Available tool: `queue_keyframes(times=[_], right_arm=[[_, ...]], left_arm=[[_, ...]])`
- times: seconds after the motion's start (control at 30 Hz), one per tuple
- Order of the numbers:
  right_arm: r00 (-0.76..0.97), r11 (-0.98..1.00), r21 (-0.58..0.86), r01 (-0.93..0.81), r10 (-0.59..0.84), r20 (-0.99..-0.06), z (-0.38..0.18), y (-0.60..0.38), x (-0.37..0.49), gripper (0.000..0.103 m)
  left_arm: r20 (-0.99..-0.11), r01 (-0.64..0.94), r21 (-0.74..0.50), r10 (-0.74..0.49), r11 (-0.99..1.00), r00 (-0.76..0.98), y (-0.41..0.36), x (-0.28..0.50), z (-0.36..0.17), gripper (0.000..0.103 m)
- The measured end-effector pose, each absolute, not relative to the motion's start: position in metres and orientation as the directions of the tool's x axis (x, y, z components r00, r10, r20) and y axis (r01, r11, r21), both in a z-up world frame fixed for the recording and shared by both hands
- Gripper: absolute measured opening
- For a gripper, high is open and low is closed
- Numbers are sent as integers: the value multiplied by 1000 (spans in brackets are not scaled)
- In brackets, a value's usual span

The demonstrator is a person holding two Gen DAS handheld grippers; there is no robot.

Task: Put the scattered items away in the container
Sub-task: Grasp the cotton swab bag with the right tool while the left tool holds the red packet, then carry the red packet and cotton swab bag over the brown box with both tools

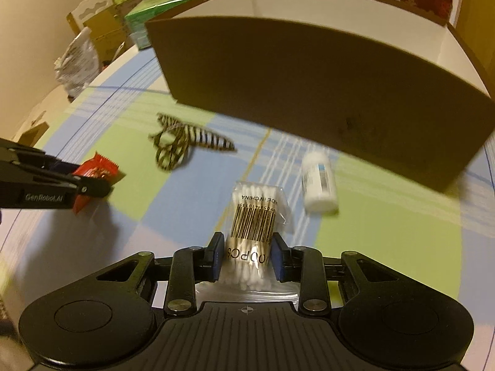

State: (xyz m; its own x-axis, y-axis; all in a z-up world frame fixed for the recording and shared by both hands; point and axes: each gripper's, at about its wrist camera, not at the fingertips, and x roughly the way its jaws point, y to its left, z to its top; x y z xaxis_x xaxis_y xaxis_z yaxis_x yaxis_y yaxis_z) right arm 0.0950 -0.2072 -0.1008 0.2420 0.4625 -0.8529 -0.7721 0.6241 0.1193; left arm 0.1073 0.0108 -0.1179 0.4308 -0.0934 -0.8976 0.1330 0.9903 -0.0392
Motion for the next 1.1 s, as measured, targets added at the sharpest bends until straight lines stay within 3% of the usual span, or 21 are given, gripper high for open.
queue_keyframes(times=[0.2, 0.27, 0.3, 0.57, 0.6, 0.63, 0.7, 0.8, 0.87, 1.1], right_arm=[[226, 667, 149, -730, 441, -868, -93, -240, 83, 35], [228, 683, 162, -712, 443, -867, -89, -248, 83, 66], [249, 691, 155, -706, 446, -860, -86, -251, 81, 90], [278, 697, 134, -705, 444, -852, -88, -242, 81, 90], [284, 698, 122, -705, 436, -854, -90, -239, 80, 83], [286, 698, 114, -707, 429, -857, -93, -236, 80, 64], [309, 698, 76, -712, 409, -859, -97, -231, 77, 61], [333, 679, 29, -733, 395, -856, -97, -228, 72, 34], [323, 683, 43, -729, 399, -858, -96, -231, 73, 28], [309, 707, 90, -701, 415, -856, -88, -246, 71, 27]], left_arm=[[-903, 193, -84, -156, 978, 400, -8, 85, -115, 27], [-903, 205, -101, -177, 973, 392, -11, 82, -114, 35], [-902, 204, -104, -178, 974, 392, -12, 82, -114, 36], [-911, 177, -67, -133, 982, 391, -14, 89, -114, 39], [-910, 176, -63, -129, 982, 394, -14, 90, -114, 39], [-908, 179, -59, -127, 982, 399, -15, 91, -114, 38], [-905, 185, -53, -126, 981, 407, -16, 92, -115, 36], [-901, 197, -42, -123, 979, 417, -21, 92, -114, 32], [-900, 201, -48, -129, 979, 416, -23, 90, -114, 29], [-884, 205, -69, -155, 976, 441, -23, 86, -101, 25]])
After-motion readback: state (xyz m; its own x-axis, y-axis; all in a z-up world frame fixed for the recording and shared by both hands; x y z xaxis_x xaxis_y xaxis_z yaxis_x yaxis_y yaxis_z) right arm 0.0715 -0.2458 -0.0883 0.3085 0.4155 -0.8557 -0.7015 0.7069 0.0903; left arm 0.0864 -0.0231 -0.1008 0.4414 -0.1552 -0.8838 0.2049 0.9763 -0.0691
